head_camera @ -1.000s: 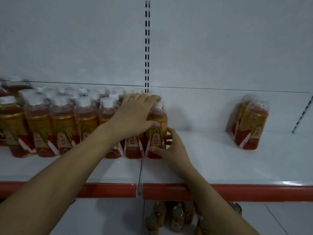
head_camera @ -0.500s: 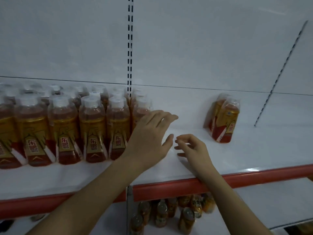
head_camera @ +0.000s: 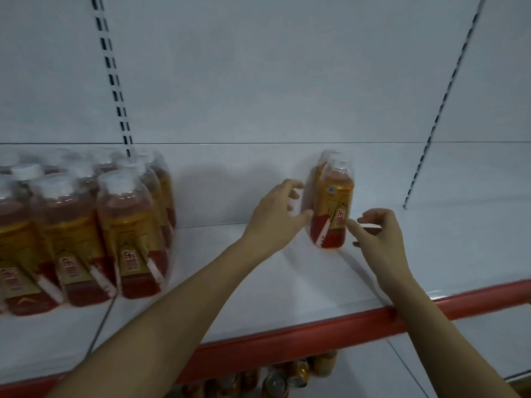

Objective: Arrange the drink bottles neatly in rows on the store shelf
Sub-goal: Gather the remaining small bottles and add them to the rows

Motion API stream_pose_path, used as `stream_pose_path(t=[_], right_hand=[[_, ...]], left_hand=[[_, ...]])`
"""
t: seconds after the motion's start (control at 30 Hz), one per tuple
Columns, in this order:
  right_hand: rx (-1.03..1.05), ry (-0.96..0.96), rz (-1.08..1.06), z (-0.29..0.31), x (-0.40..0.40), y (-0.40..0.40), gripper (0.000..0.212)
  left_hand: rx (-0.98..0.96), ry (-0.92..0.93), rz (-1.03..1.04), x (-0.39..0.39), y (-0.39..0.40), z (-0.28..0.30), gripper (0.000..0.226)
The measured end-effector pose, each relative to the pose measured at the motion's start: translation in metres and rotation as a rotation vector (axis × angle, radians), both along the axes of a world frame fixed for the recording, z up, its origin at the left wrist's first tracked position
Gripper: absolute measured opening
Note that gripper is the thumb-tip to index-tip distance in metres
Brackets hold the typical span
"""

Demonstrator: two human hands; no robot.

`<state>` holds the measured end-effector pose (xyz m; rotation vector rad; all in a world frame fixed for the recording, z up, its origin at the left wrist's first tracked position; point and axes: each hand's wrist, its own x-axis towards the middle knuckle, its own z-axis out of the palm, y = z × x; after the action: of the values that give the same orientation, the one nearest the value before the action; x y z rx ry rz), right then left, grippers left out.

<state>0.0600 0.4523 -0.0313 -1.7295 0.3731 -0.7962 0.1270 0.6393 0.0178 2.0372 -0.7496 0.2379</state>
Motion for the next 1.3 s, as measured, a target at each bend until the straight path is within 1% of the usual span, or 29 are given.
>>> stream_pose_path(t=[0.13,0.23,0.3,0.43,0.5,0.63,0.77,0.9,0.97,1.07,1.17,1.23,1.3], right_hand=[[-0.007,0.161,0.214,-0.005,0.019,-0.032,0.064],[-0.119,0.247,0.351,-0.011,0.033,-0.042,0.081],[-0.156,0.260,0.433,-0.012,0.040,-0.042,0.080],[-0.165,0.204,0.444,-0.013,0.042,-0.040,0.065],[-0.141,0.170,0.452,-0.013,0.042,-0.042,0.062],[-0.116,0.133,0.460,-0.011,0.038,-0.041,0.064],[-0.047,0.040,0.543,0.003,0.037,-0.026,0.056],[-0.067,-0.032,0.565,0.022,0.048,0.010,0.068],[-0.062,-0.042,0.569,0.027,0.054,0.033,0.070],[-0.056,-0.027,0.596,0.026,0.065,0.067,0.069],[-0.038,0.020,0.673,0.023,0.077,0.101,0.072],[-0.032,0.053,0.708,0.023,0.086,0.124,0.071],[-0.031,0.064,0.737,0.024,0.095,0.147,0.068]], left_hand=[[-0.053,-0.071,0.013,0.010,-0.053,0.010,0.076],[-0.028,-0.170,0.032,0.015,-0.076,0.017,0.088],[0.008,-0.193,0.040,0.020,-0.085,0.020,0.090],[0.078,-0.196,0.083,0.024,-0.097,0.019,0.077],[0.064,-0.189,0.093,0.022,-0.100,0.018,0.074],[0.026,-0.187,0.109,0.018,-0.094,0.023,0.071],[-0.021,-0.222,0.125,0.012,-0.073,0.041,0.070],[0.033,-0.285,0.153,0.011,-0.043,0.062,0.070],[0.060,-0.284,0.154,0.013,-0.022,0.069,0.071],[0.183,-0.254,0.149,0.019,0.016,0.078,0.075],[0.423,-0.223,0.175,0.026,0.057,0.093,0.085],[0.593,-0.244,0.246,0.029,0.081,0.102,0.090],[0.715,-0.279,0.308,0.033,0.100,0.106,0.093]])
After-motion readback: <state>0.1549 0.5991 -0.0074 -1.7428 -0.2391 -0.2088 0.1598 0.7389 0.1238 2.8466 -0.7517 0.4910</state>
